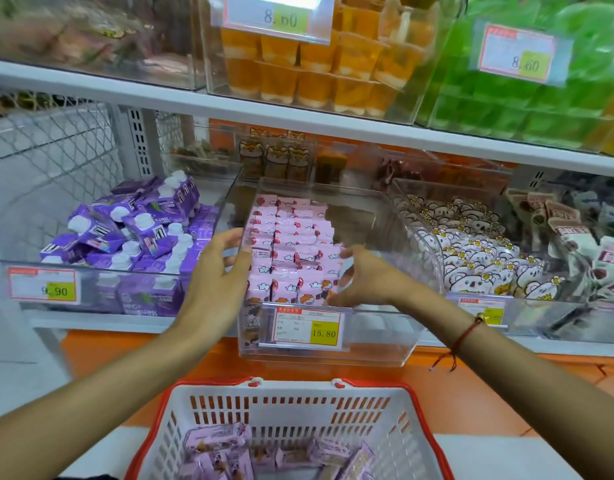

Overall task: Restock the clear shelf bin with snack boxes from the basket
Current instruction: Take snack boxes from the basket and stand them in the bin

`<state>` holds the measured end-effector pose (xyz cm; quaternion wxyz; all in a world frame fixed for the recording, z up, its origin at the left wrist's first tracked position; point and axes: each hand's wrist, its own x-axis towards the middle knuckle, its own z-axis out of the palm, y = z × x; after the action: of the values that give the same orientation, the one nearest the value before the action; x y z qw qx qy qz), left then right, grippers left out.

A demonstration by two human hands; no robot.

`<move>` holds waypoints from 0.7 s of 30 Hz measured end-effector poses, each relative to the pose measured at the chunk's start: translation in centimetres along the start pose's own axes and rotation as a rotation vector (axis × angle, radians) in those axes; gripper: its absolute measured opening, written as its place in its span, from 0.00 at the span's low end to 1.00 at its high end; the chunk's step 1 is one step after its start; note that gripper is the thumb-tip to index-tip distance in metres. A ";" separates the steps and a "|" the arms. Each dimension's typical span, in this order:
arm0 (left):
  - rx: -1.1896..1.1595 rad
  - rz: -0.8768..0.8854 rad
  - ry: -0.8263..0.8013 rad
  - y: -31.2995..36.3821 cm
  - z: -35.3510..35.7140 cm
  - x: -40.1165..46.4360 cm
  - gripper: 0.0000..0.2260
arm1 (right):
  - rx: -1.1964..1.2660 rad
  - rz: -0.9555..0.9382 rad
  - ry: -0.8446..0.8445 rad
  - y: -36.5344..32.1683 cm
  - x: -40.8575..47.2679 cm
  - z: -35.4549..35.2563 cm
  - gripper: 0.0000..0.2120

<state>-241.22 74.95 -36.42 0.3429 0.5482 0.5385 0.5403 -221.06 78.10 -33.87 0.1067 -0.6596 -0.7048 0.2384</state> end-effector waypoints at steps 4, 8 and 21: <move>-0.018 -0.002 -0.009 -0.2 -0.2 0.0 0.13 | 0.247 -0.002 -0.114 -0.2 -0.1 -0.4 0.24; -0.046 -0.009 -0.033 -0.4 -0.4 0.1 0.10 | 0.441 0.040 -0.281 1.3 -0.4 -1.9 0.30; -0.154 0.007 -0.052 -0.8 -0.9 0.9 0.10 | 0.051 0.245 0.080 2.2 11.1 -1.2 0.08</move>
<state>-242.38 75.77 -36.86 0.3960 0.5360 0.4844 0.5667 -219.76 89.26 -35.69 0.1213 -0.7469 -0.6078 0.2410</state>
